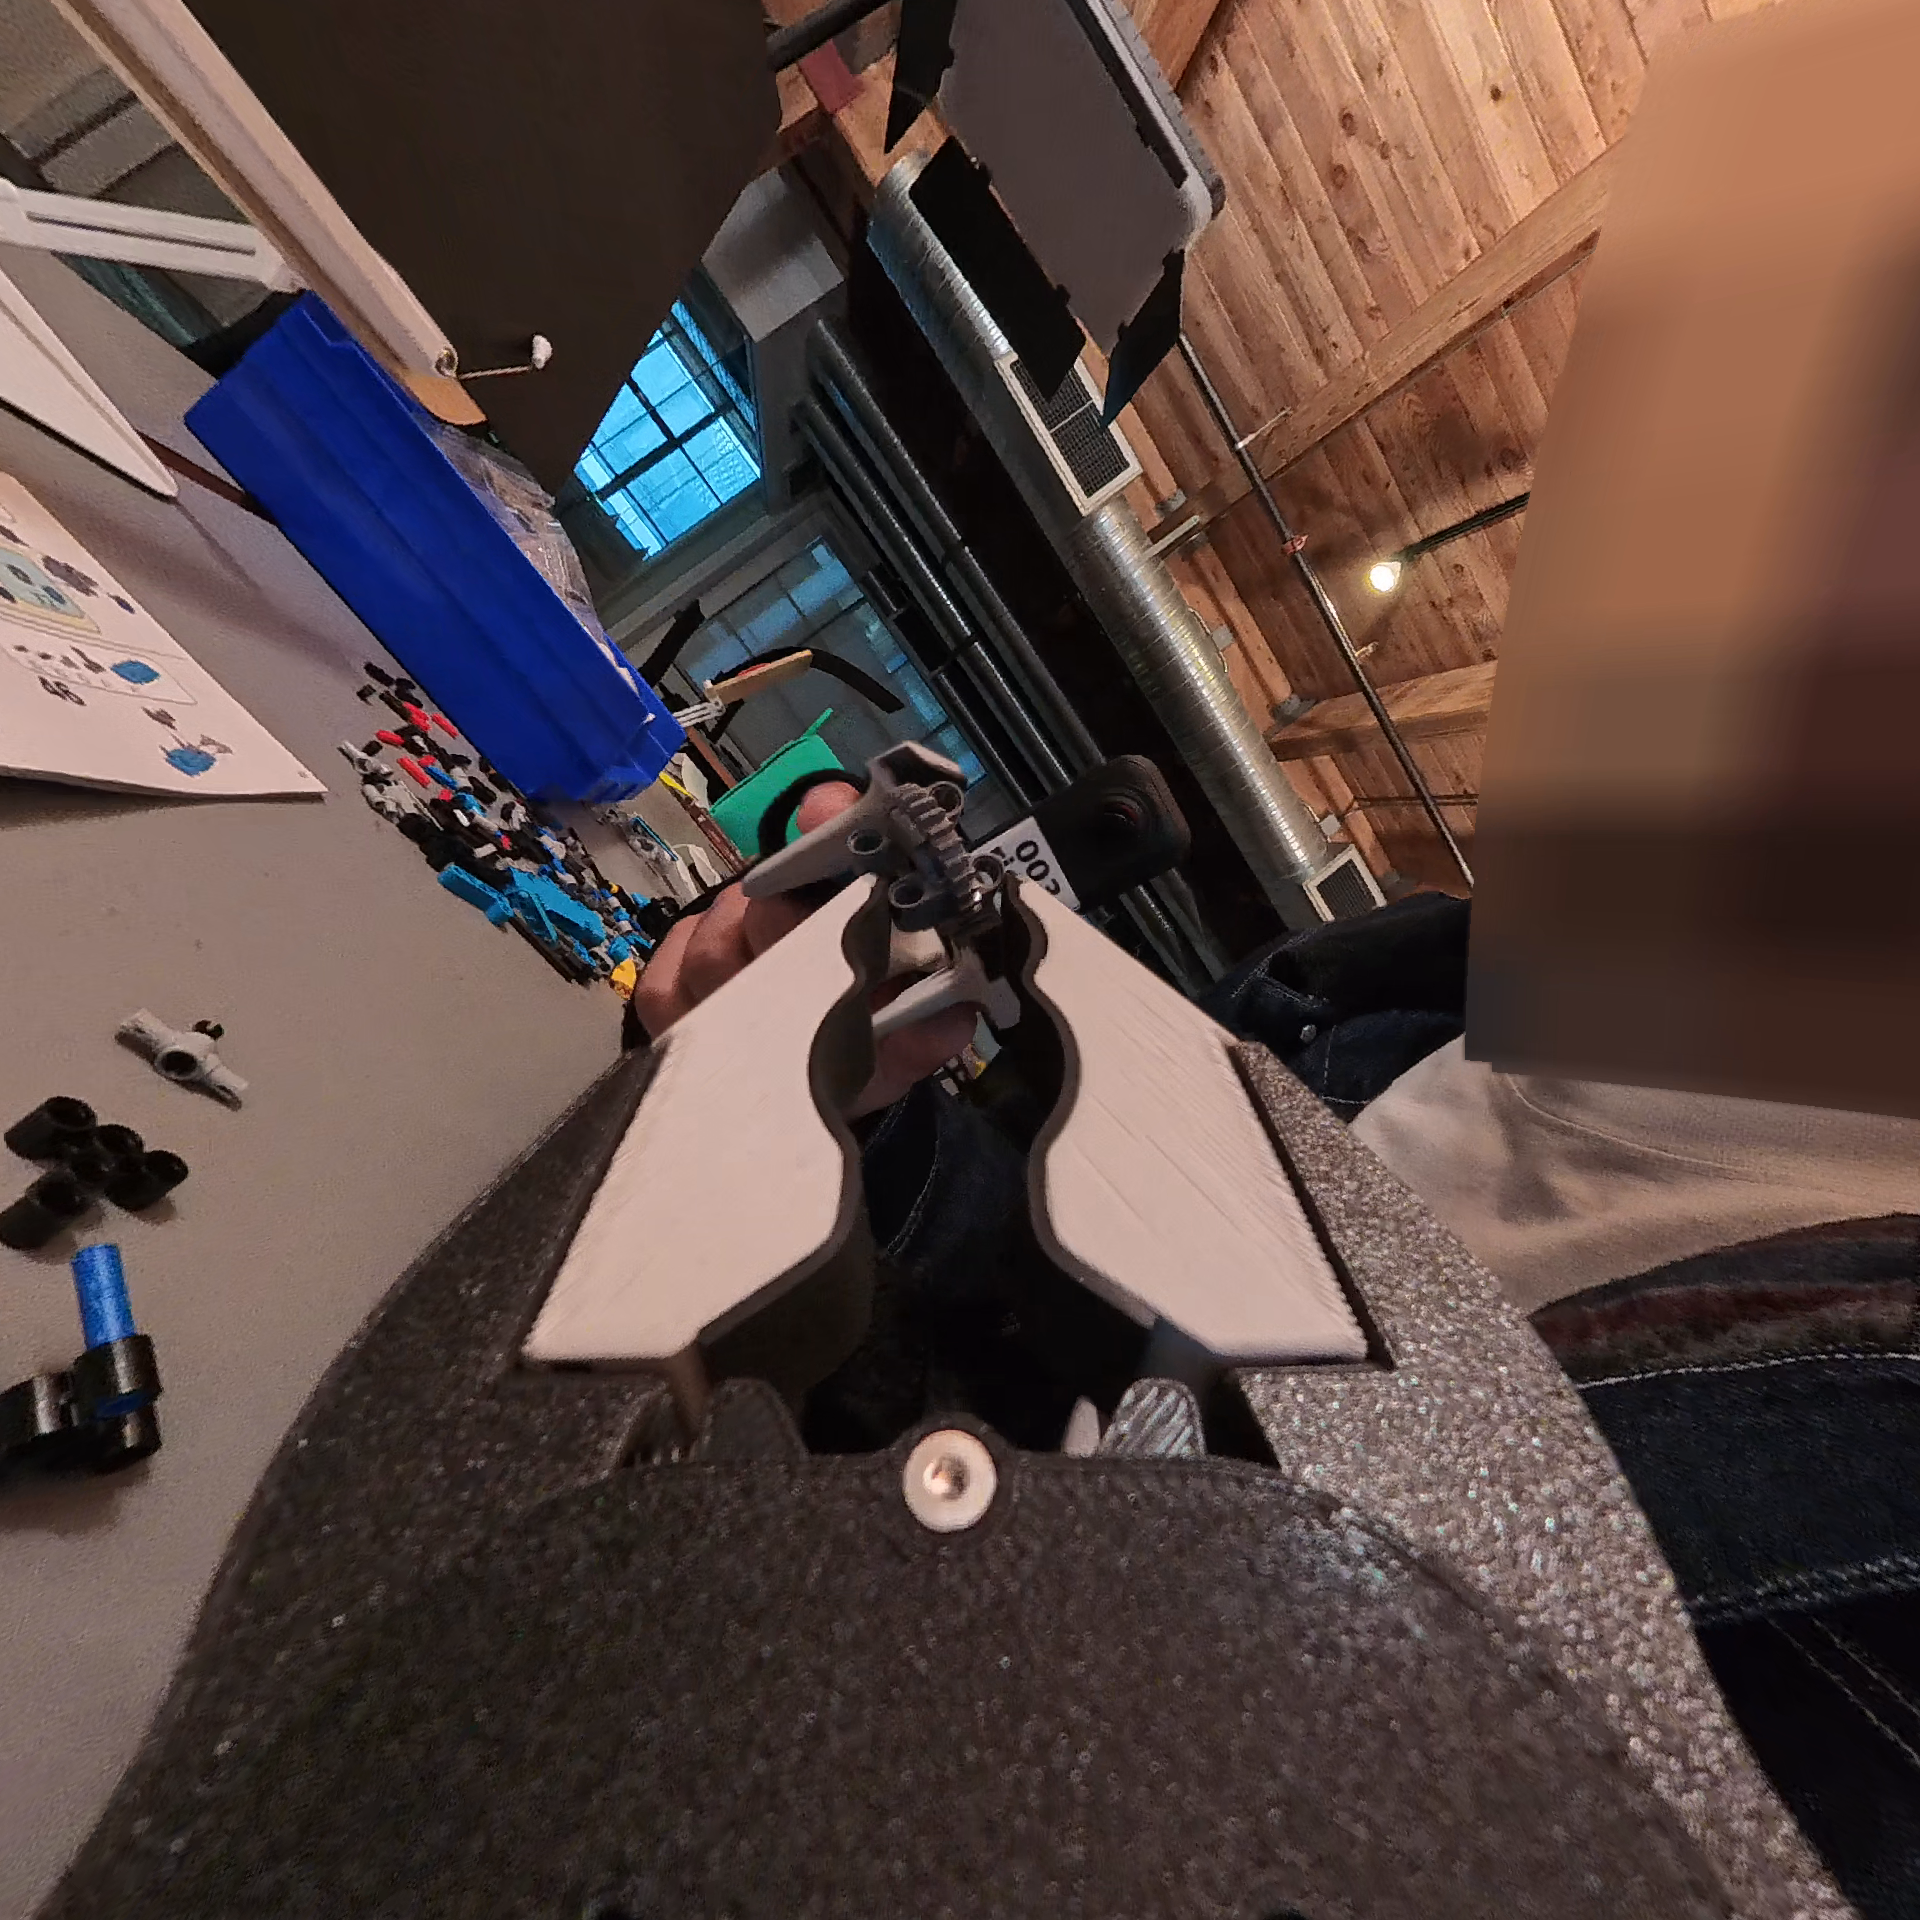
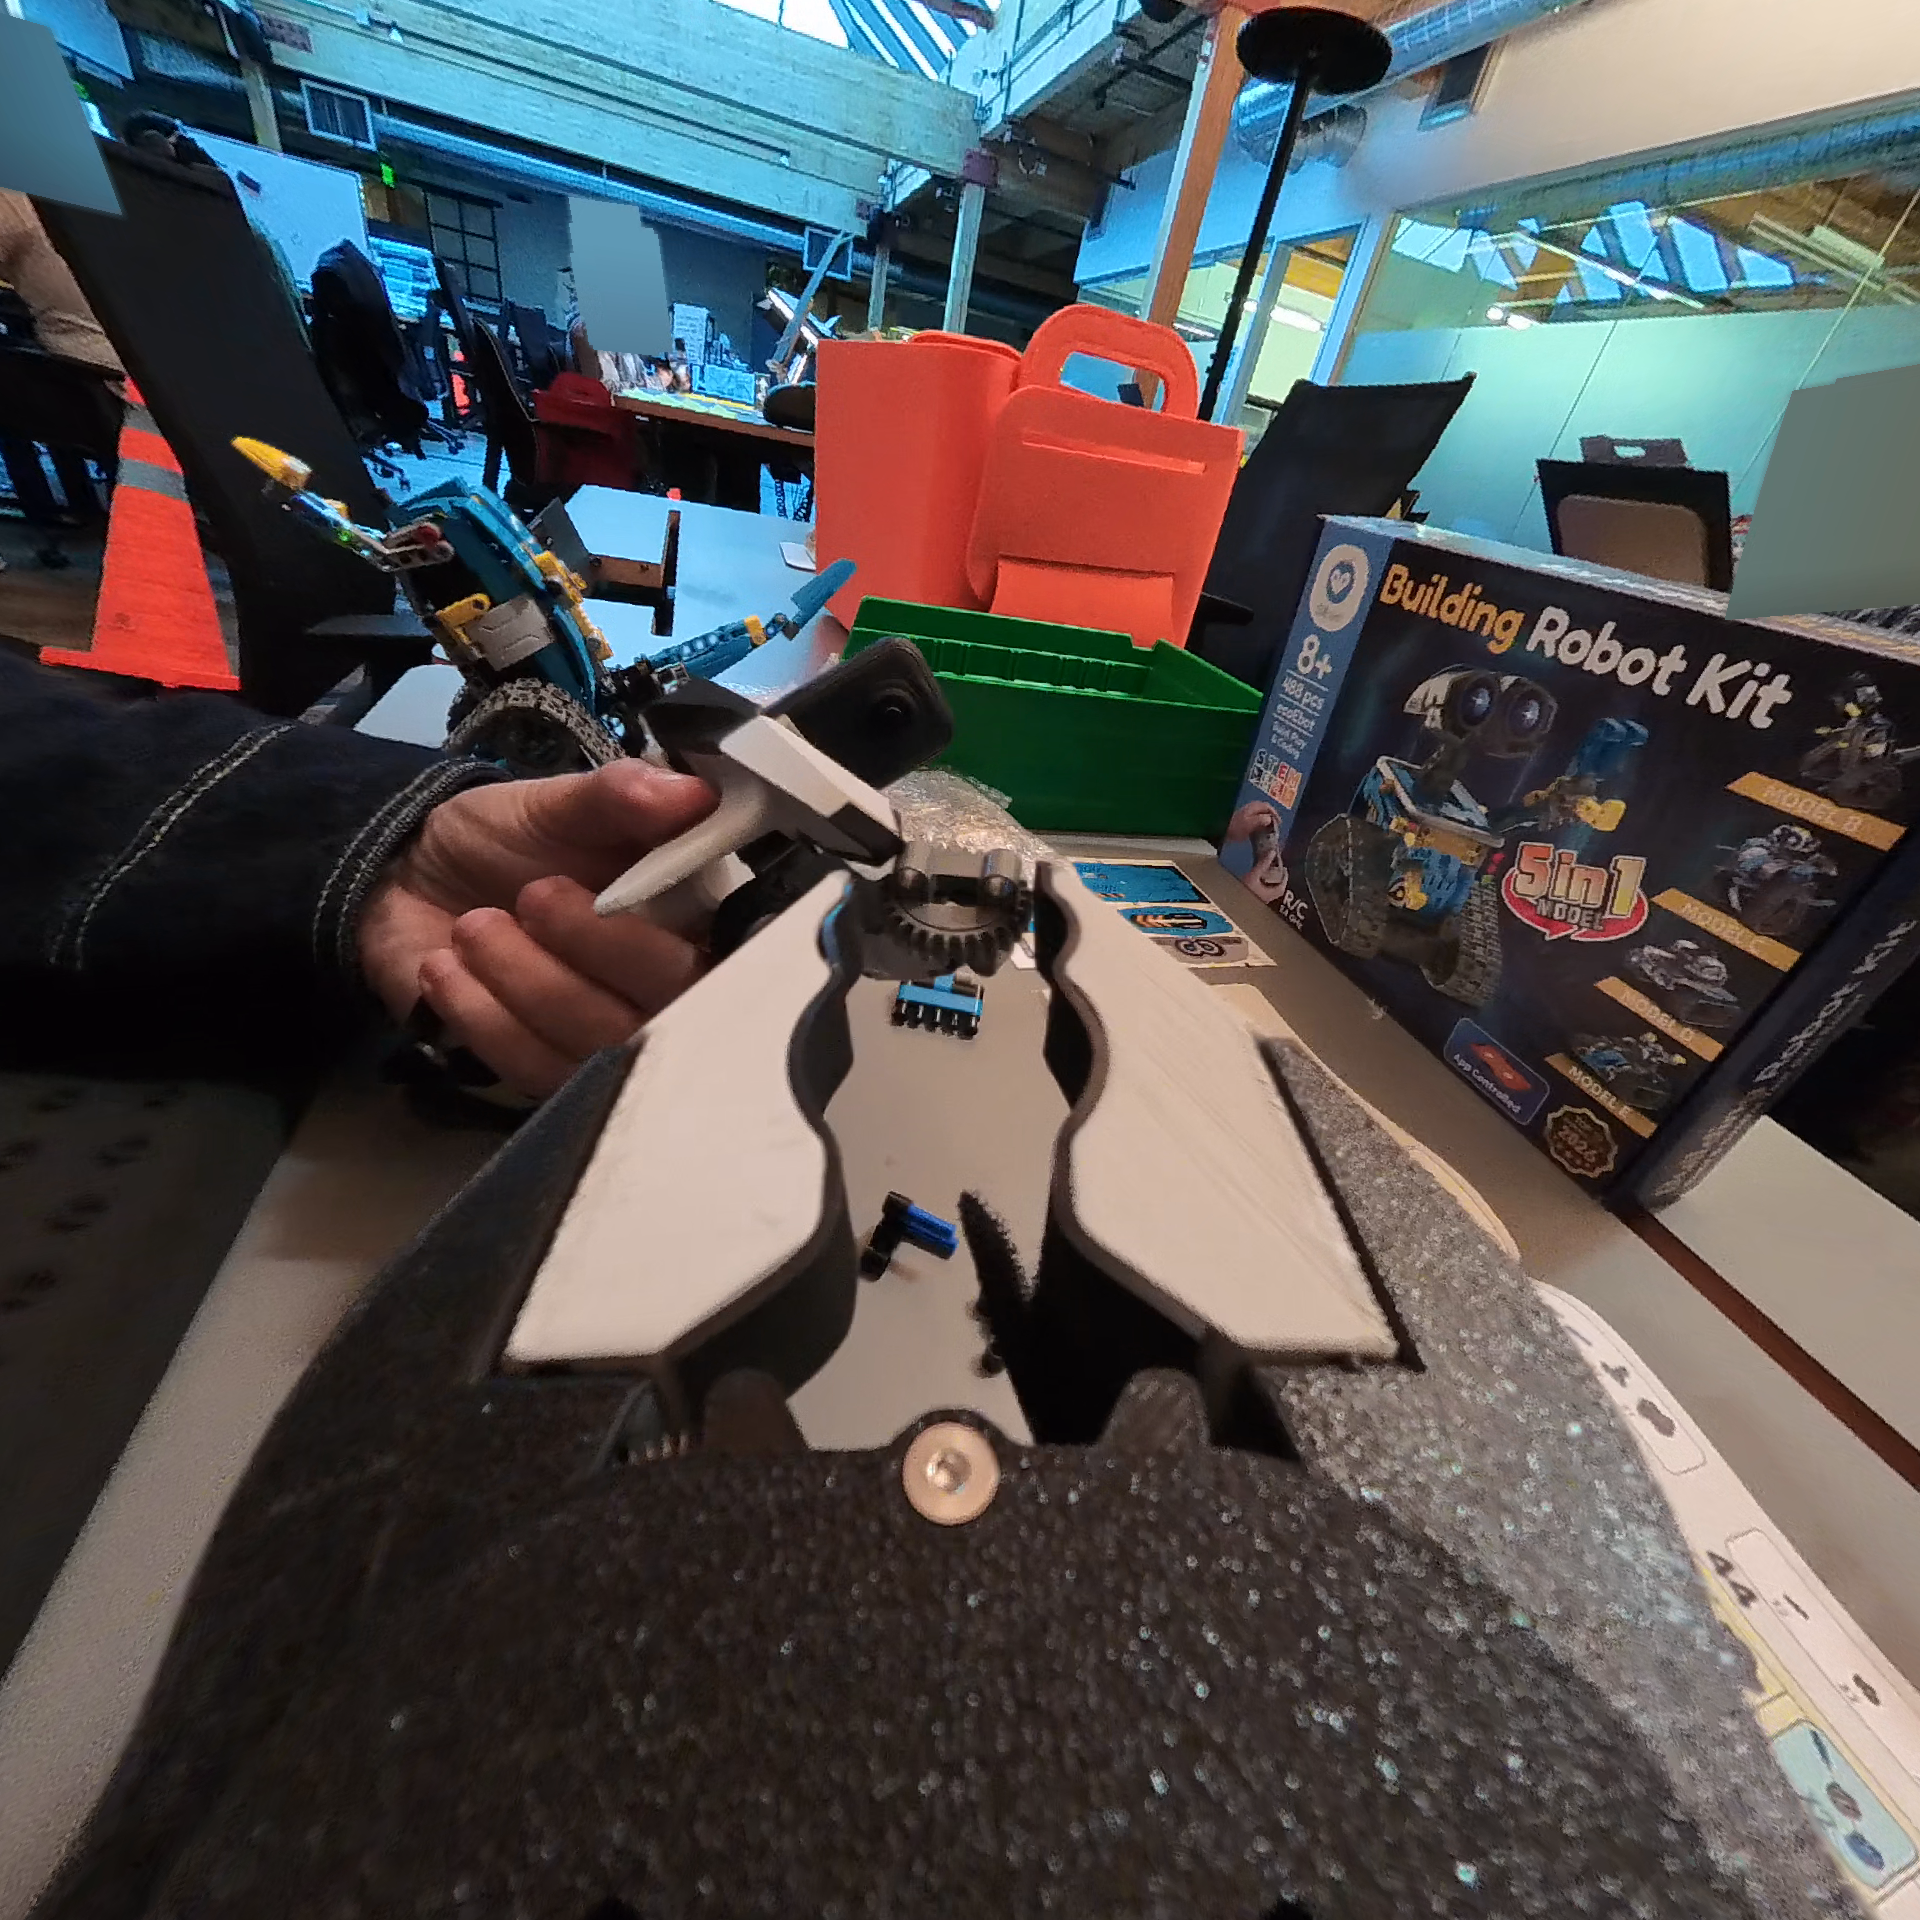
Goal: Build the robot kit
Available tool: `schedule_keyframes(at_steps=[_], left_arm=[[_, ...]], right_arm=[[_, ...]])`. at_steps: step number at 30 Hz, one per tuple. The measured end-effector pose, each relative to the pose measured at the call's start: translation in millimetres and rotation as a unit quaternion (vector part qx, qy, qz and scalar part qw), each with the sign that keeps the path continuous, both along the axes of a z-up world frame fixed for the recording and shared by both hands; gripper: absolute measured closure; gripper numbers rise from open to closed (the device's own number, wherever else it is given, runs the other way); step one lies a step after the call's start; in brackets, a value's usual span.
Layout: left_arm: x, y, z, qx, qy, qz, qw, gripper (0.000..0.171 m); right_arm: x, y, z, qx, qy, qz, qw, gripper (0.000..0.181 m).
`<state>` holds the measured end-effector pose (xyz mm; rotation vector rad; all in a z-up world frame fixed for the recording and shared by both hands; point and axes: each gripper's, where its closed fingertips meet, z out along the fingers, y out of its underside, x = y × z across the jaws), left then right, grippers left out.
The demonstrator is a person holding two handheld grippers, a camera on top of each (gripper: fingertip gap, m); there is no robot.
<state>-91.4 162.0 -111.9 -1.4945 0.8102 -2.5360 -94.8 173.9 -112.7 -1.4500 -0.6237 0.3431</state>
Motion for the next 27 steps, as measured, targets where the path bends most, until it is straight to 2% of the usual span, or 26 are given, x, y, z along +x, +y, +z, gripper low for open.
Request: schedule_keyframes(at_steps=[8,11,14,16,19,22,25,27], left_arm=[[4,1,-8,-0.038,0.019,-0.013,0.999,0.151],[9,3,-19,-0.009,0.052,0.004,0.999,0.136],[10,12,-33,0.026,0.086,0.036,0.995,0.135],[9,21,-42,0.045,0.111,0.055,0.991,0.136],[4,47,-52,0.104,0.148,0.121,0.976,0.136],[-4,74,-61,0.185,0.188,0.196,0.944,0.137],[-8,89,-68,0.249,0.222,0.239,0.912,0.137],[-7,91,-74,0.275,0.239,0.243,0.899,0.137]], right_arm=[[5,2,-8,-0.024,0.009,0.005,1.000,0.154],[9,1,-12,-0.038,0.011,0.013,0.999,0.154],[29,12,-22,-0.059,0.009,-0.025,0.998,0.154],[56,24,-39,-0.106,0.004,-0.074,0.992,0.154],[110,35,-75,-0.199,-0.008,-0.166,0.966,0.154],[152,34,-102,-0.267,-0.013,-0.233,0.935,0.154],[163,32,-111,-0.298,0.026,-0.239,0.924,0.154],[164,32,-114,-0.310,0.055,-0.231,0.920,0.154]])
